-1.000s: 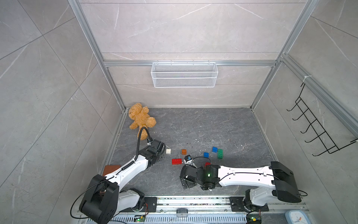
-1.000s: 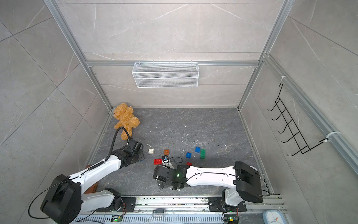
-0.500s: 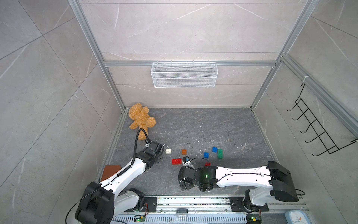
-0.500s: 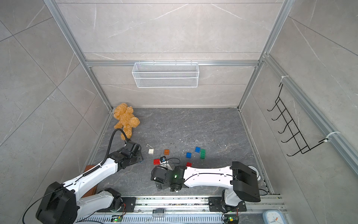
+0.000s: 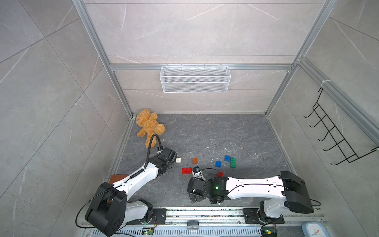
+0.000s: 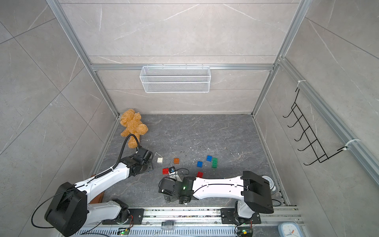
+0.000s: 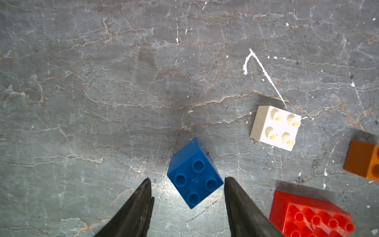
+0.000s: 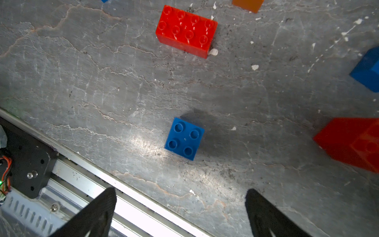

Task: Assemble the letter h with lego
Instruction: Pick up the lego brick from the center of the board.

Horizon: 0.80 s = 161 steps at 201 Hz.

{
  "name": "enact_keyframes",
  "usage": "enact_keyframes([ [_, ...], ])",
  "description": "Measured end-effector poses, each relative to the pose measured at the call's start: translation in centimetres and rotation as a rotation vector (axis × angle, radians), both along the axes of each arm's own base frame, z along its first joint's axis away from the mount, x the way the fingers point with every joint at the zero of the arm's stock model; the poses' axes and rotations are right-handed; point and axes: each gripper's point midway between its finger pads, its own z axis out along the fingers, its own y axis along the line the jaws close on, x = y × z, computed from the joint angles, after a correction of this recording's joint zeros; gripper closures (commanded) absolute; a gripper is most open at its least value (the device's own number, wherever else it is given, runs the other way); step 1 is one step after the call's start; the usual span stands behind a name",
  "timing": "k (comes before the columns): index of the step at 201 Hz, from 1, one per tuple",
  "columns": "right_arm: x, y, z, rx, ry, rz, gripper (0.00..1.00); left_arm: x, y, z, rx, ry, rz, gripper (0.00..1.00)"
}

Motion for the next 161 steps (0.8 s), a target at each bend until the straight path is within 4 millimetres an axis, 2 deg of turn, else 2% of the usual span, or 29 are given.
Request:
enact_keyframes([
  [87, -0.3, 0.5, -0.1, -0.002, 0.005, -0.003, 0.00, 1.2, 0.1, 0.5, 0.082, 0.029, -0.005, 0.38],
  [161, -0.6, 0.7, -0.7, -0.021, 0.012, -0.011, 0.00, 1.4, 0.4, -1.1, 0.159, 0.117, -0.005, 0.37],
])
